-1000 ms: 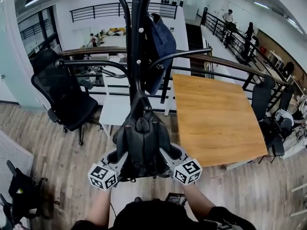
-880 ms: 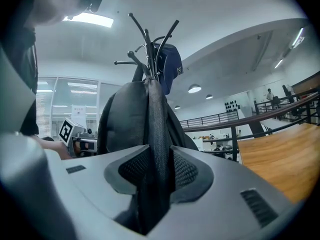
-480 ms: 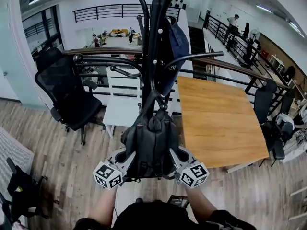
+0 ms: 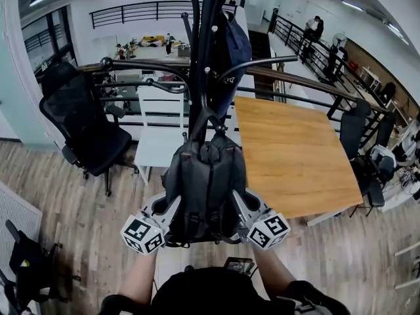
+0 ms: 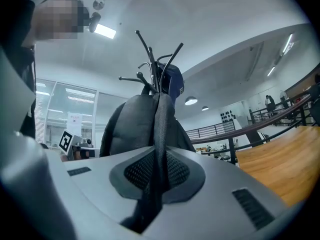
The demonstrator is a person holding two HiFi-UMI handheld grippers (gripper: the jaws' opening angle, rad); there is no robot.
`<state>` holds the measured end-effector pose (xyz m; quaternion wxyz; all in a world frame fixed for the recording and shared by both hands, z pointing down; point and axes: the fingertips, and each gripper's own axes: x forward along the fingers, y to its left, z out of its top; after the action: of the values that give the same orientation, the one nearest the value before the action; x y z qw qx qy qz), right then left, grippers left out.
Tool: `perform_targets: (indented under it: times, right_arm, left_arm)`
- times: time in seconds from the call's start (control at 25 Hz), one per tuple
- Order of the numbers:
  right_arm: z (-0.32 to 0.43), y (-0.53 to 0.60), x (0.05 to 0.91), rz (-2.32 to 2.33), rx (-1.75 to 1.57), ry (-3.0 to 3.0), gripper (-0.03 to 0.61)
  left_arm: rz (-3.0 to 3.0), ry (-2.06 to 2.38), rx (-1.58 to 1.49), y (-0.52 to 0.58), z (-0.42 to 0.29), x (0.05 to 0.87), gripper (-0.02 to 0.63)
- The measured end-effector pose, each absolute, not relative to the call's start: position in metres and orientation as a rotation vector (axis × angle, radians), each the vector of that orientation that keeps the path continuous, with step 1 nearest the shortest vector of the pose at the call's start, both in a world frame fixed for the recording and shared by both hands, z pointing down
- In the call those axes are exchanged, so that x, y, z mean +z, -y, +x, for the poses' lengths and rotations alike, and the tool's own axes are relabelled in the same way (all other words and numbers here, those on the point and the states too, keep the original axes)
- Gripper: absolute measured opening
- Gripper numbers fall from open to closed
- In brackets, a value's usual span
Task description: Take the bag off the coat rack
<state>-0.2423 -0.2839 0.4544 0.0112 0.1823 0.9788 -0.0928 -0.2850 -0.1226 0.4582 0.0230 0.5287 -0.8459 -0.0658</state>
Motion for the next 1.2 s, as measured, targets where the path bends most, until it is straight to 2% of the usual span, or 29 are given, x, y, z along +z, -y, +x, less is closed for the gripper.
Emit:
perform_targets:
  times: [0.56,1.2]
  right_arm:
    - [-0.213,0.278,0.389,0.488,-0.207,-2.939,0.049]
    - [-0.146,0.282,0.359,0.549,-0.257,-2.844,0.049]
  left_arm:
    - [1.736,2.636,-0.270,0.120,-0.263,0.399,0.037]
    - [1.700,2.711,-0.198,0.121,-0.197,0.363,0.035]
